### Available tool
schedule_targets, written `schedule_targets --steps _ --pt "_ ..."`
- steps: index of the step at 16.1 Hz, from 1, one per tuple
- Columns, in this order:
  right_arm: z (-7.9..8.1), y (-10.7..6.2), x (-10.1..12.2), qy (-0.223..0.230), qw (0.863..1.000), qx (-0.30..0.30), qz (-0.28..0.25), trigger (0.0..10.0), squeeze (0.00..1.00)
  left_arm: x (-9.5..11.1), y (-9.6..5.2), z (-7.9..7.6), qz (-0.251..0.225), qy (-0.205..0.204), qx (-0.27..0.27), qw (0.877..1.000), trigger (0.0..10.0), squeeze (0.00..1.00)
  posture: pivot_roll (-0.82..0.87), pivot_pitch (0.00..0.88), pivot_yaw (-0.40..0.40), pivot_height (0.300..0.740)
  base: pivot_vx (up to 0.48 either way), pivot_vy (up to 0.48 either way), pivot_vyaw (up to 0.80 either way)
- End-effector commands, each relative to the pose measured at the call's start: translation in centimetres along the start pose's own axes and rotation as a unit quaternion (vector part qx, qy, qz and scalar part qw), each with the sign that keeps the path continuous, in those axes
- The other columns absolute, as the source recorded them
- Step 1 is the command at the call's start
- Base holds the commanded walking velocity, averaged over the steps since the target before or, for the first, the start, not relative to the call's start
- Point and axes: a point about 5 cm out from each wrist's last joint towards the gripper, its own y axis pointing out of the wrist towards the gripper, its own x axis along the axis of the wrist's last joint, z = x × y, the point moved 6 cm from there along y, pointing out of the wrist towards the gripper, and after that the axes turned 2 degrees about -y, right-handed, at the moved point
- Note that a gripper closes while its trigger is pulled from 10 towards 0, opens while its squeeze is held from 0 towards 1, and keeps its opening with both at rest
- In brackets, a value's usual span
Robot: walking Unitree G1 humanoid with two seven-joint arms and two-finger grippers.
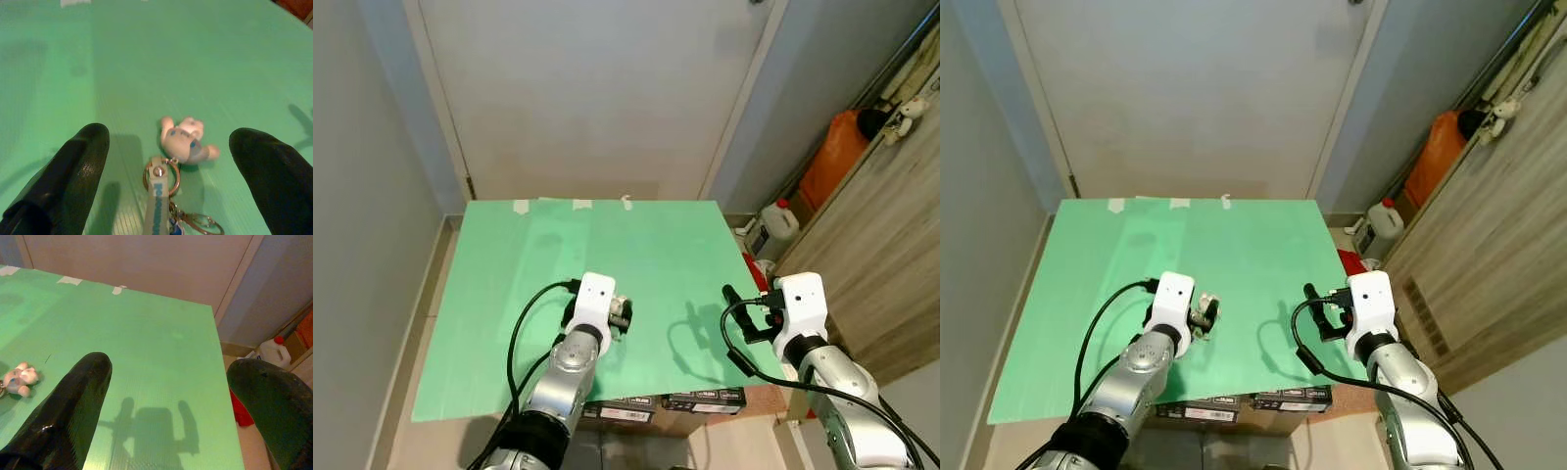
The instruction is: Hang keys on a hook
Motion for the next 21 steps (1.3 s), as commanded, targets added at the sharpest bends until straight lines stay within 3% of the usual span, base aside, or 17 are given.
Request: schedule_targets --steps 1,5,9,11,14,21 --pt "-0.3 -0.3 -0.2 0.001 1.0 -0.002 0.006 10.0 0.0 -0.5 0.1 -0.2 0.013 -0.015 -0.003 1.0 10.0 0.0 -0.11 0.054 -0.111 0.736 0.0 0.0 0.0" --pt "-0.1 -0.4 -0.3 0.001 1.0 0.001 0.01 10.0 0.0 -1.7 -0.1 0.2 0.041 -0.02 0.01 0.999 10.0 0.0 -0.11 0.048 -0.112 0.736 0.0 0.0 0.0" --pt "0.5 -0.8 -0.5 0.005 1.0 0.024 0.014 10.0 0.0 -2.5 0.0 -0.4 0.059 -0.038 -0.005 0.998 10.0 0.0 -0.11 0.049 -0.113 0.736 0.0 0.0 0.0" --pt "0.0 -1.3 -0.8 -0.001 0.999 0.029 0.022 10.0 0.0 -2.9 0.1 -0.7 0.069 -0.055 -0.015 0.996 10.0 0.0 -0.12 0.057 -0.116 0.736 0.0 0.0 0.0" --pt "-0.7 -1.4 -0.6 -0.002 1.0 0.018 0.022 10.0 0.0 -2.7 0.2 -1.3 0.066 -0.049 -0.027 0.996 10.0 0.0 -0.13 0.06 -0.115 0.736 0.0 0.0 0.0" --pt "0.1 -1.4 -0.9 0.005 0.999 0.023 0.028 10.0 0.0 -4.1 0.2 -0.5 0.101 -0.065 -0.009 0.993 10.0 0.0 -0.12 0.069 -0.111 0.736 0.0 0.0 0.0"
